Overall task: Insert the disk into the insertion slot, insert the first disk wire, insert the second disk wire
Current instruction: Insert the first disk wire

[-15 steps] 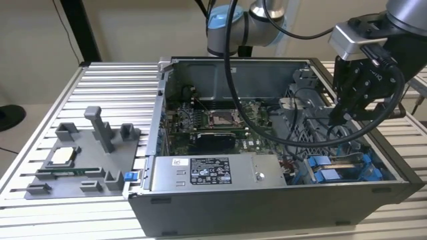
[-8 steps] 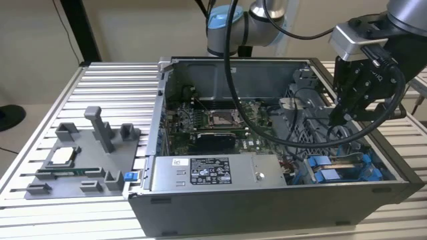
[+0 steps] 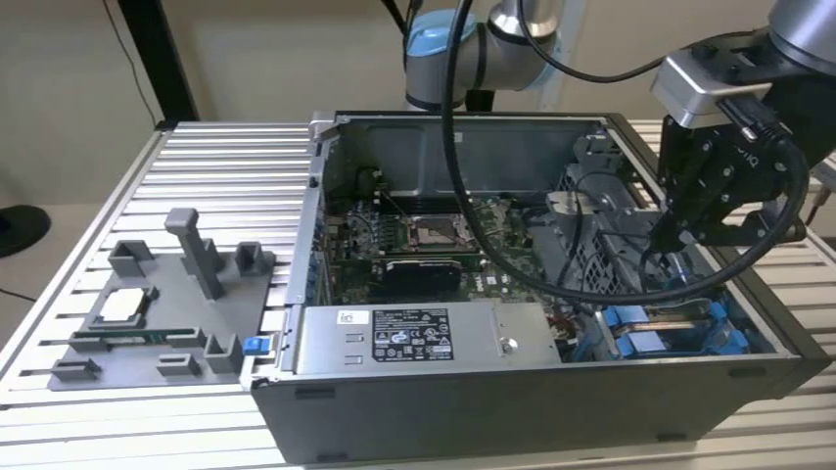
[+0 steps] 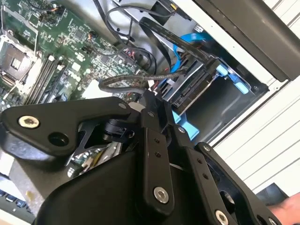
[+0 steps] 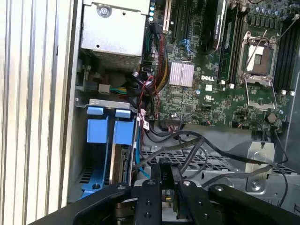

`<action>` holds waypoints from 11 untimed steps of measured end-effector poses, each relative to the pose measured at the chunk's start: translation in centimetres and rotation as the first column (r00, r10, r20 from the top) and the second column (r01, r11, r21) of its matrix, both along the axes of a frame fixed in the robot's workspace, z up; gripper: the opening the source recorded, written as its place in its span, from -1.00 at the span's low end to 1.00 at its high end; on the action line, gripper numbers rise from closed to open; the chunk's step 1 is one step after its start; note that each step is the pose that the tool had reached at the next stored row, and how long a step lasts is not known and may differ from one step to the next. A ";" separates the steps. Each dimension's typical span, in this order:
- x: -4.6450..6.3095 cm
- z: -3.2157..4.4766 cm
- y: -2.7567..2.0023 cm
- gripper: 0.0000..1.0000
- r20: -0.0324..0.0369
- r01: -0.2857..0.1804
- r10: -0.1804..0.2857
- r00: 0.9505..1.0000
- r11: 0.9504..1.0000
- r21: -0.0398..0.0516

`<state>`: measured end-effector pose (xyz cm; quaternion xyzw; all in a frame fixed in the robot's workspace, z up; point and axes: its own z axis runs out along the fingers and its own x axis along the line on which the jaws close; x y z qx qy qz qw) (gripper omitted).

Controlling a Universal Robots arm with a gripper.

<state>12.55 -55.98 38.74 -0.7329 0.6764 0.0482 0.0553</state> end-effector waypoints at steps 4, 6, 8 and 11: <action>0.1 -0.06 -0.96 -1.00 -0.001 0.000 0.000 1.000 1.000 0.000; 0.2 -0.12 -1.50 -1.00 -0.001 0.000 0.000 1.000 1.000 0.000; 0.4 -0.22 -2.12 -1.00 -0.001 0.000 0.000 1.000 1.000 0.000; 0.8 -0.35 -2.63 -1.00 -0.001 0.000 0.000 1.000 1.000 0.000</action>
